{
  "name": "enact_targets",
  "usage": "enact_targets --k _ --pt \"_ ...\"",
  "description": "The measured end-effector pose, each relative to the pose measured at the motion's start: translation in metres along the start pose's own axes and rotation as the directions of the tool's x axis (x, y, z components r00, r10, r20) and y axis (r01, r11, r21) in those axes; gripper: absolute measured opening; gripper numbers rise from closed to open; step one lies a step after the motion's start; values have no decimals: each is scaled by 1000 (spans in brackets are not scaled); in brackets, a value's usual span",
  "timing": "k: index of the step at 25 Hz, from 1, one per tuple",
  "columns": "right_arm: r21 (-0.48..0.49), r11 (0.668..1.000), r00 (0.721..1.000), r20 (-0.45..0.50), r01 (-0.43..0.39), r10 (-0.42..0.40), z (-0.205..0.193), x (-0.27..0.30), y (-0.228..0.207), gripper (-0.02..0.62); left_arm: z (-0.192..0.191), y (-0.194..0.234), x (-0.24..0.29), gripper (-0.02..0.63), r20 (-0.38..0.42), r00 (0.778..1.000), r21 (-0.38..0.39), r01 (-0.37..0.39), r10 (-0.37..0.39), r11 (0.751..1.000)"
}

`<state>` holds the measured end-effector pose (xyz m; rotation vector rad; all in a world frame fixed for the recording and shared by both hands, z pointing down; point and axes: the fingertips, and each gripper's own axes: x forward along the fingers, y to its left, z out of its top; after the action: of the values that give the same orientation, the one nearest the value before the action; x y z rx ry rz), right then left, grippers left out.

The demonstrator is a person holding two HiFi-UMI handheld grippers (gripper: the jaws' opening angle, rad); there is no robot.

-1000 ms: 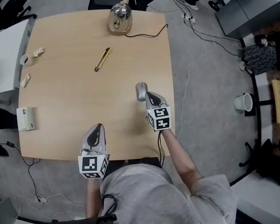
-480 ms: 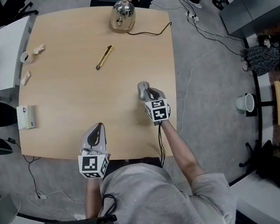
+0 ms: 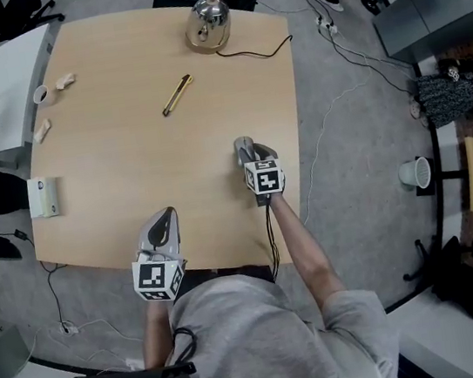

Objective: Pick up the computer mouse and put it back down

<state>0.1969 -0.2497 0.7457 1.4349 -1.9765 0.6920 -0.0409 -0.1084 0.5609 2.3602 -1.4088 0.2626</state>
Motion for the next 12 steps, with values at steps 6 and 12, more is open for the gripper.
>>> enact_targets --k 6,12 --pt "4 1000 1000 -28 10 -9 -4 10 -1 235 -1 2 1 20 -6 1000 -2 -7 7 1000" --pt "36 999 999 -55 -1 3 -12 19 -3 311 -5 5 1 20 -14 1000 -7 -16 16 1000"
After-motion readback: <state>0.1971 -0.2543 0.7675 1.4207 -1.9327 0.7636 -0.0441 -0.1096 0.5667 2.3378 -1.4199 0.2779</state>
